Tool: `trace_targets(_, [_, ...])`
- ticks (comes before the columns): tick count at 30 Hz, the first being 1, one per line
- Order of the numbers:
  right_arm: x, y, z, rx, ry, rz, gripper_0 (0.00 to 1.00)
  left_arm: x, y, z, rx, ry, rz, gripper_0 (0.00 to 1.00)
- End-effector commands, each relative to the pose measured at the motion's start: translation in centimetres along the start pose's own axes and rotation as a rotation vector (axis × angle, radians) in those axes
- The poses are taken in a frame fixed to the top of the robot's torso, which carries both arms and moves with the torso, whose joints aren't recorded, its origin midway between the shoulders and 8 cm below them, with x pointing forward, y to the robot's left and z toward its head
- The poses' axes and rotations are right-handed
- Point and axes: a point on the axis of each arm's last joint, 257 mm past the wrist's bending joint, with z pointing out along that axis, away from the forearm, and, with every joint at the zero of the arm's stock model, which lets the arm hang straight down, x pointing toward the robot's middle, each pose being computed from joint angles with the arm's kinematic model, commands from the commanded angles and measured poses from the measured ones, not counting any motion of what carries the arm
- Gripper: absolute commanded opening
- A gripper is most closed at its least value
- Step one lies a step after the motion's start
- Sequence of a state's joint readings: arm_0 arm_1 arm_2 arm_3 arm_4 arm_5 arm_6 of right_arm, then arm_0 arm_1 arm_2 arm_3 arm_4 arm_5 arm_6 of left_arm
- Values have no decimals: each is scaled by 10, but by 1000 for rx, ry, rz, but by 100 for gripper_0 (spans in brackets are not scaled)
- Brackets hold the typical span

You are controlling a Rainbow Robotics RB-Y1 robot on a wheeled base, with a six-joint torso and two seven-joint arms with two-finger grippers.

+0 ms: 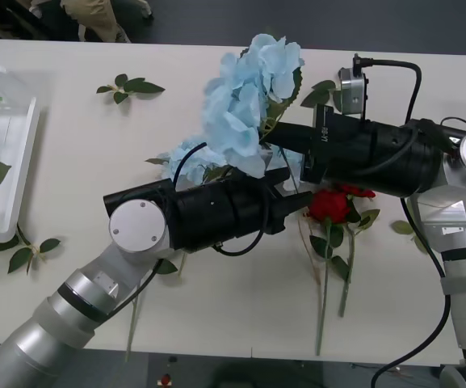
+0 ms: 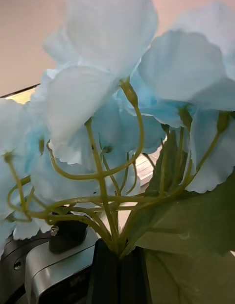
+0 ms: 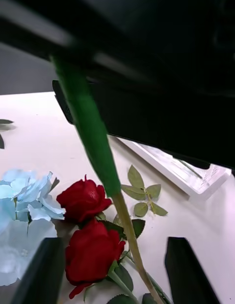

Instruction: Put the red flowers into the right box and the blue flowers into the left box

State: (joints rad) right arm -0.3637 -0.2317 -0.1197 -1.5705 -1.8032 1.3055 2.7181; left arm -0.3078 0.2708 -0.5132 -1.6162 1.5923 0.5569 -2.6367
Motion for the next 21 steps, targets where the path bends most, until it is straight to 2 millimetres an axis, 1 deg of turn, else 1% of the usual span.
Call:
trace_targets(1, [-11,-3,1,-4,16,-28,0,-31,-17,13,43,-53,60,0])
trace_targets(6, [-22,-8,-13,6,-4,-31,0,-30,-16,13,40,-51,58,0])
trace_targets(10, [-25,-9,-20,6,-4,-37,0,-31,-14,13,34,-54,58,0])
trace_targets(21, [-22,-6,-19,-6,2,-30,0,-30,-12,11,30,-52,60,0])
